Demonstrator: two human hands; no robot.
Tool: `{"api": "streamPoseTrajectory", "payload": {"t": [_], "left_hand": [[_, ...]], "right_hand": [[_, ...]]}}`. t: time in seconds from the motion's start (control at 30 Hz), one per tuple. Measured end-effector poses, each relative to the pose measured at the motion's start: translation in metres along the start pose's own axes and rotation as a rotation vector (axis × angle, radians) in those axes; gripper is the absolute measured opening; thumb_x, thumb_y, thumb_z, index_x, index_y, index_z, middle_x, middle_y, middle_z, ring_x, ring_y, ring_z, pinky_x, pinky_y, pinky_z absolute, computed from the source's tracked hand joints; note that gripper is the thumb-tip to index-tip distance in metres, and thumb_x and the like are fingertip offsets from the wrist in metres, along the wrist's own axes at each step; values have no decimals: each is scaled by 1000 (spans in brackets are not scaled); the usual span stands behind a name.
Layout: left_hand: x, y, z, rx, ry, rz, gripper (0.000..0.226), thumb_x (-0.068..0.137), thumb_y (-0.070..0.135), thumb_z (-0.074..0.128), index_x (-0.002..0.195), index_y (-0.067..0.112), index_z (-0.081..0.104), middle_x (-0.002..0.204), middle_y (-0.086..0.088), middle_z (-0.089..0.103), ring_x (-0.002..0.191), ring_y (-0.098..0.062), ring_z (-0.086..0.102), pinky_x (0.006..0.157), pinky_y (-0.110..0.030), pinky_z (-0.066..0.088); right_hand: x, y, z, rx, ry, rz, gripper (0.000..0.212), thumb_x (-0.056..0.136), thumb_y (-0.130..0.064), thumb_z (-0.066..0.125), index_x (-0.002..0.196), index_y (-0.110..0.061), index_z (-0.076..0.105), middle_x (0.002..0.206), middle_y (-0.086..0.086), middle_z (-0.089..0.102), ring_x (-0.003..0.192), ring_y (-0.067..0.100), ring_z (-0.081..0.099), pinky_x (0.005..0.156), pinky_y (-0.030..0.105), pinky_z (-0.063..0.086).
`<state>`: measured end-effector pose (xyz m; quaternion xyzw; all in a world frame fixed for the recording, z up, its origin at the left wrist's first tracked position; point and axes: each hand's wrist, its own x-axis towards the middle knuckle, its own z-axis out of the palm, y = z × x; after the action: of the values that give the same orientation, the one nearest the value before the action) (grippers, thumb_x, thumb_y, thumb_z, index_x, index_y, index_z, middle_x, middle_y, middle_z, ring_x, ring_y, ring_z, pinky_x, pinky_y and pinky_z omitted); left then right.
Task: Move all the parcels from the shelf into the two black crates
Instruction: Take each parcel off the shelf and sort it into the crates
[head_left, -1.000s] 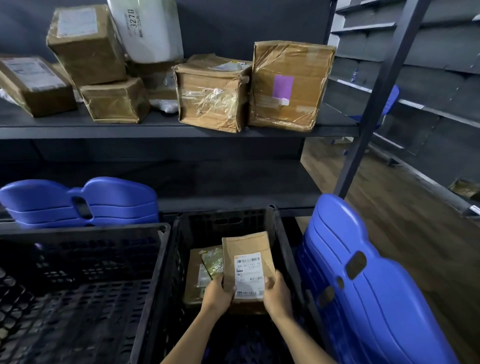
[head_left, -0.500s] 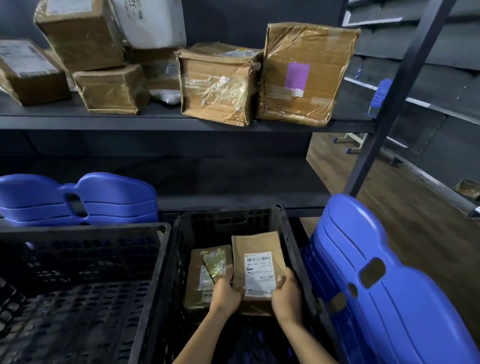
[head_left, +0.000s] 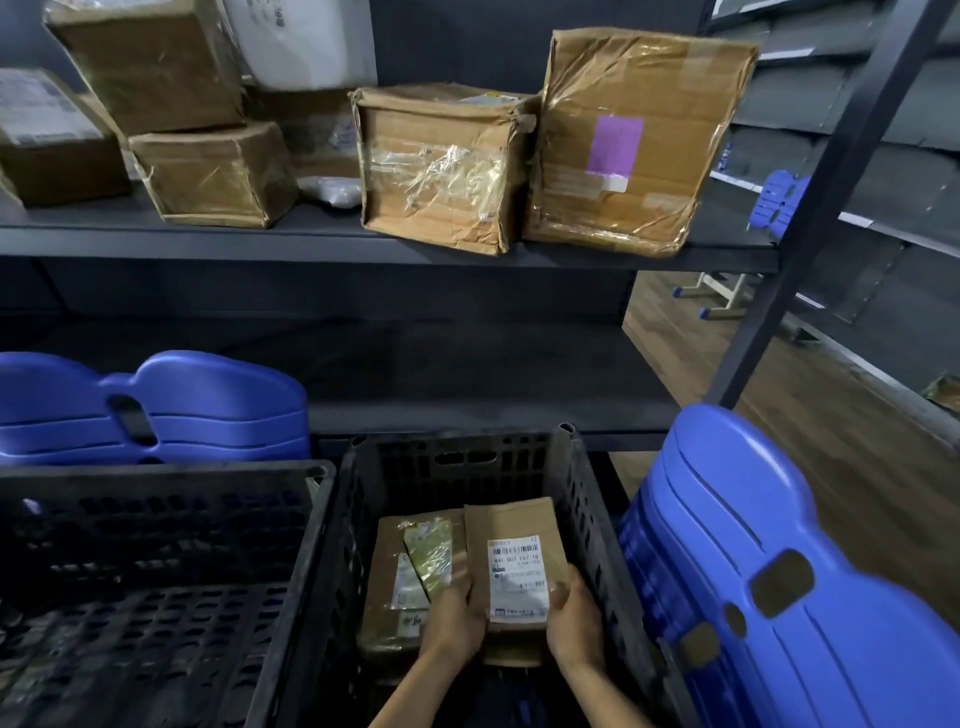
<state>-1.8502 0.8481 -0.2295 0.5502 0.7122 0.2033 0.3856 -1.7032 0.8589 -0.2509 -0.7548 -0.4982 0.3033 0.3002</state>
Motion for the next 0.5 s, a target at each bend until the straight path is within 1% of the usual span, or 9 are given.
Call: {"api": "streamPoseTrajectory", "payload": {"t": [0.07,0.1,0.17,0.27,0.33,0.37,0.43,0.47,0.5], "left_hand": [[2,-1,4,24,-19,16,50,94,12,52,142,19,42,134,3,58,120,-15,56,94,-21,43],[4,-4,7,37,-24,35,49,94,11,51,142,18,41,135,2,57,121,-15,54,96,-20,41],[5,-7,9,68,-35,58,45,94,13,50,138,19,43,133,2,57,119,-15,56,95,-20,42],[3,-7,11,69,-85,109,40,95,17,51,133,23,43,130,4,59,116,-14,57,98,-22,43],[0,-5,12,98,-114,166,45,93,19,54,136,24,40,136,3,52,122,-15,53,103,-25,41],[-1,-7,15,121,-102,216,51,92,18,54,140,23,37,141,2,46,128,-17,48,107,-27,38],[-8,-3,15,252,-99,278,64,91,15,53,149,17,26,153,-3,31,142,-22,27,116,-30,24],[-12,-1,16,359,-124,285,70,91,15,51,152,15,17,158,-4,20,147,-24,15,120,-33,16],[-13,-4,20,468,-127,303,72,93,17,48,154,13,9,161,-5,9,149,-27,4,121,-36,9]], "right_hand": [[4,4,3,-8,-28,6,43,102,-14,38,145,-8,37,142,10,50,129,25,47,101,27,37],[5,6,5,-3,-34,4,44,102,-14,38,145,-8,35,143,10,49,130,24,46,101,26,36],[8,9,6,-38,-60,8,47,102,-16,39,147,-9,31,146,9,45,132,22,43,103,25,34],[9,13,7,-225,-73,-20,58,102,-26,38,152,-8,15,156,5,27,141,19,30,111,25,25],[3,12,7,-388,-92,-83,65,102,-34,37,153,-10,5,160,4,13,146,19,18,115,27,19],[-1,9,5,-488,-118,-127,65,102,-37,35,153,-11,3,161,5,8,147,19,13,117,27,16],[-12,8,-1,-588,-162,-232,62,104,-36,27,152,-8,1,161,11,1,148,22,9,118,29,13],[-23,5,-5,-576,-135,-351,58,105,-33,22,151,0,8,159,19,5,147,24,15,117,29,18],[-27,5,-8,-535,-58,-505,56,105,-28,14,145,11,19,154,29,14,144,26,26,114,28,25]]}}
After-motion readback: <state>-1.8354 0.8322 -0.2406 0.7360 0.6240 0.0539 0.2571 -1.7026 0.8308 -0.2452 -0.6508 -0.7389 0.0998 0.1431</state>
